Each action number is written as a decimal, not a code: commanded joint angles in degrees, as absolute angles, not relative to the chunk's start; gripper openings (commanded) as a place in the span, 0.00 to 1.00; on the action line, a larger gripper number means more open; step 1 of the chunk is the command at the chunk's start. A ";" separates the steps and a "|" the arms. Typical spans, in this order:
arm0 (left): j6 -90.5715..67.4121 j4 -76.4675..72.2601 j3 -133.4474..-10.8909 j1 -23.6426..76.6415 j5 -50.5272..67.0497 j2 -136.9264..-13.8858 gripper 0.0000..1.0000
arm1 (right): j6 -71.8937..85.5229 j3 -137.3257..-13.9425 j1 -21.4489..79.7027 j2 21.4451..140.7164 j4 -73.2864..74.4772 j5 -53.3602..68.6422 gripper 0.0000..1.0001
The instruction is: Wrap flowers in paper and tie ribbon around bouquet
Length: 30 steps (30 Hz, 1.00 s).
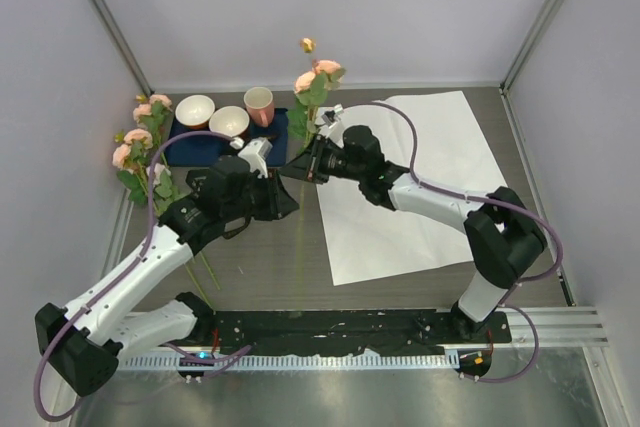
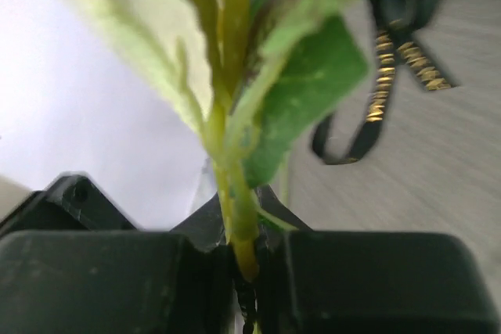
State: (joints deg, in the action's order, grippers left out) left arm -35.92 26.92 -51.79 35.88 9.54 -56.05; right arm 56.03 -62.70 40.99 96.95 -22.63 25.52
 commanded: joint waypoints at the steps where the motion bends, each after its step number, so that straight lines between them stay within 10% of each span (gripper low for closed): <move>1: -38.14 29.60 -58.17 35.77 1.52 -57.39 0.59 | 48.19 -66.43 31.25 93.08 -8.04 13.99 0.00; 6: -38.85 46.02 -66.26 27.18 -6.68 -59.24 0.83 | 34.75 -74.43 15.49 100.87 10.51 16.77 0.00; 16: -33.58 54.05 -62.14 -6.83 -6.50 -59.23 0.82 | 30.94 -93.67 -1.49 121.61 17.57 22.59 0.00; 30: -34.28 51.24 -60.12 -13.44 -15.38 -67.67 0.90 | 30.33 -102.13 -4.04 129.99 24.08 15.56 0.15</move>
State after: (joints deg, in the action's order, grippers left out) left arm -33.63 53.15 -60.45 -12.56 -11.11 -66.32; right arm 32.21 -99.15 -4.14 130.65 21.93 19.11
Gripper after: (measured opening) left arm 0.887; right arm 0.149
